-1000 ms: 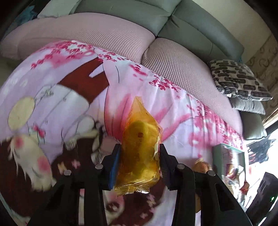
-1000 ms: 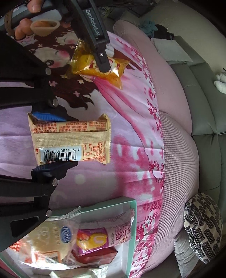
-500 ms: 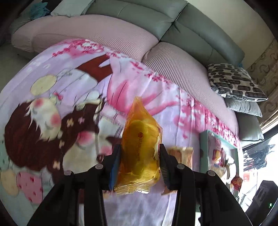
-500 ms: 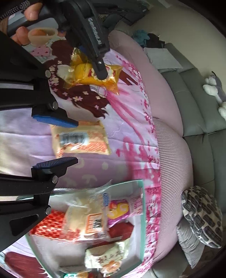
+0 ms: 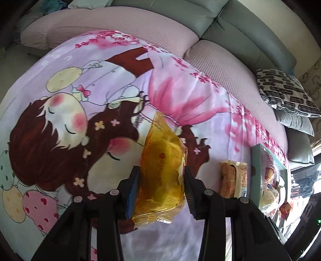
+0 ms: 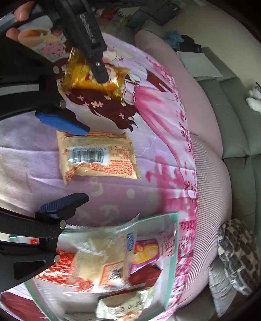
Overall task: Organize snacks
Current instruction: 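Grasp the cream barcode pack with the right tool while the left tool holds the yellow bag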
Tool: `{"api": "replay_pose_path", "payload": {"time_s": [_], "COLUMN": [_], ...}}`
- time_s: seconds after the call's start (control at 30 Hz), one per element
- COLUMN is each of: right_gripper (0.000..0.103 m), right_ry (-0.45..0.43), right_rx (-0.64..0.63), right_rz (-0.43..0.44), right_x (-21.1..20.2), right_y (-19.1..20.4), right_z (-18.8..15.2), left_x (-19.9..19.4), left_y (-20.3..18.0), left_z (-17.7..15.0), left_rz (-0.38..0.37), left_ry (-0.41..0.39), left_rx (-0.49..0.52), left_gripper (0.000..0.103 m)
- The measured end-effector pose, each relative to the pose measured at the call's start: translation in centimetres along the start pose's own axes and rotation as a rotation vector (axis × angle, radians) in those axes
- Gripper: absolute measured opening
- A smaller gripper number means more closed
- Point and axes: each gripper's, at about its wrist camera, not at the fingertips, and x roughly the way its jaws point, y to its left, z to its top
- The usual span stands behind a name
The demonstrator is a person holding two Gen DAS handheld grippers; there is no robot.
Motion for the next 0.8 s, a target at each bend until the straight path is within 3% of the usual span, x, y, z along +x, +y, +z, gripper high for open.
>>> {"api": "replay_pose_path", "payload": {"time_s": [0.47, 0.8], "right_gripper": [0.067, 0.073], "right_ry": [0.020, 0.013], "right_rx": [-0.196, -0.174], "right_rz": [-0.146, -0.127], "right_x": [4.0, 4.2], "right_y": [3.5, 3.4], "right_z": [-0.1, -0.2], "left_x": [0.8, 0.9], "left_y": [1.4, 1.5], "left_z": [0.5, 0.6], "left_rz": [-0.027, -0.035], "left_ry": [0.035, 0.040], "left_rx": [-0.035, -0.042], "left_gripper": [0.044, 0.045]}}
